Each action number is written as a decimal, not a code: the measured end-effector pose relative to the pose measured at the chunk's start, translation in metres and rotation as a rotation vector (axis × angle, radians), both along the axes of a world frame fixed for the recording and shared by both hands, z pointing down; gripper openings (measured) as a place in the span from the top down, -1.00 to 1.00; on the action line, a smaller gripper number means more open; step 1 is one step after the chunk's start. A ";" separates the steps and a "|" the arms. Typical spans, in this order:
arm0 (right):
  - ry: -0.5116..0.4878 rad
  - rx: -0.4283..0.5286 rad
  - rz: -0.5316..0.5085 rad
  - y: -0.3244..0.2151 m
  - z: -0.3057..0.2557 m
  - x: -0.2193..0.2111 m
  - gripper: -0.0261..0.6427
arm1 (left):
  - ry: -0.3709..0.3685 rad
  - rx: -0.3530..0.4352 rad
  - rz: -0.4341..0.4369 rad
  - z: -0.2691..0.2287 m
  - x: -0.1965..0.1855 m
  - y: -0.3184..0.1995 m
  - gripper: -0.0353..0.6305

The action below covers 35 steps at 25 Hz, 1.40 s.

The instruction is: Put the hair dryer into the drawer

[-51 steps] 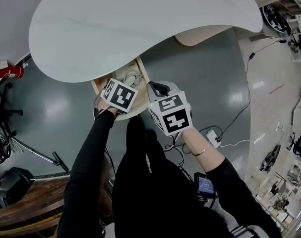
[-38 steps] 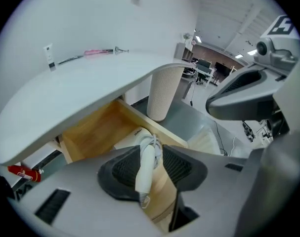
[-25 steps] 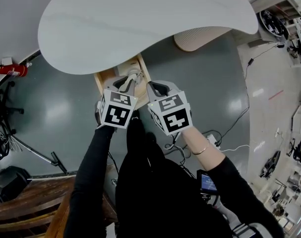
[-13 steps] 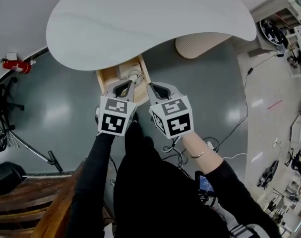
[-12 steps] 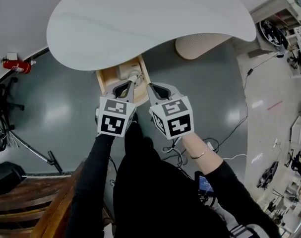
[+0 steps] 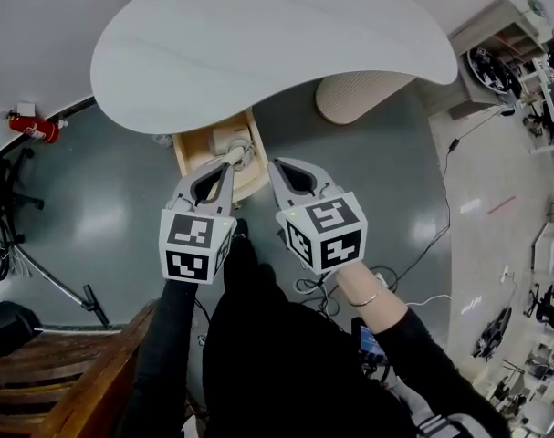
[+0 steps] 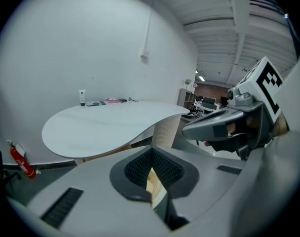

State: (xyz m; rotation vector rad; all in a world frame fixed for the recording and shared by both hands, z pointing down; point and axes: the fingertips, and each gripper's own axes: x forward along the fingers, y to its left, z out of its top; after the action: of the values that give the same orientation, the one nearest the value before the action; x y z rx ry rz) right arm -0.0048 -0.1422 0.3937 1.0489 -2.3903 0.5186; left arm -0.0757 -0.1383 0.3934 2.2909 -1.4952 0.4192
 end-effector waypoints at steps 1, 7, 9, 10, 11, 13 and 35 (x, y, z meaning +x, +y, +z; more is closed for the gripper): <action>-0.015 0.002 0.001 0.003 -0.005 0.002 0.92 | 0.010 0.010 -0.002 -0.006 0.002 0.004 0.87; -0.052 0.059 -0.006 0.019 -0.036 0.016 0.92 | 0.038 0.066 -0.017 -0.035 0.004 0.030 0.87; -0.061 0.069 -0.004 0.024 -0.043 0.020 0.92 | 0.033 0.083 -0.022 -0.042 0.005 0.035 0.87; -0.065 0.072 -0.005 0.026 -0.046 0.022 0.92 | 0.027 0.092 -0.024 -0.046 0.006 0.038 0.87; -0.068 0.075 -0.008 0.029 -0.048 0.024 0.92 | 0.023 0.102 -0.027 -0.049 0.007 0.041 0.87; -0.077 0.079 -0.017 0.035 -0.053 0.026 0.92 | 0.024 0.122 -0.036 -0.056 0.009 0.046 0.87; -0.190 0.221 -0.061 0.090 -0.114 0.052 0.92 | 0.079 0.290 -0.110 -0.137 0.009 0.116 0.87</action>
State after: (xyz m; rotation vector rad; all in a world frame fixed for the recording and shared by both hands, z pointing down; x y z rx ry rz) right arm 0.0475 -0.0524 0.2794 1.0556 -2.6875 0.3513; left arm -0.0669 -0.0218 0.2565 2.3915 -1.7276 0.0839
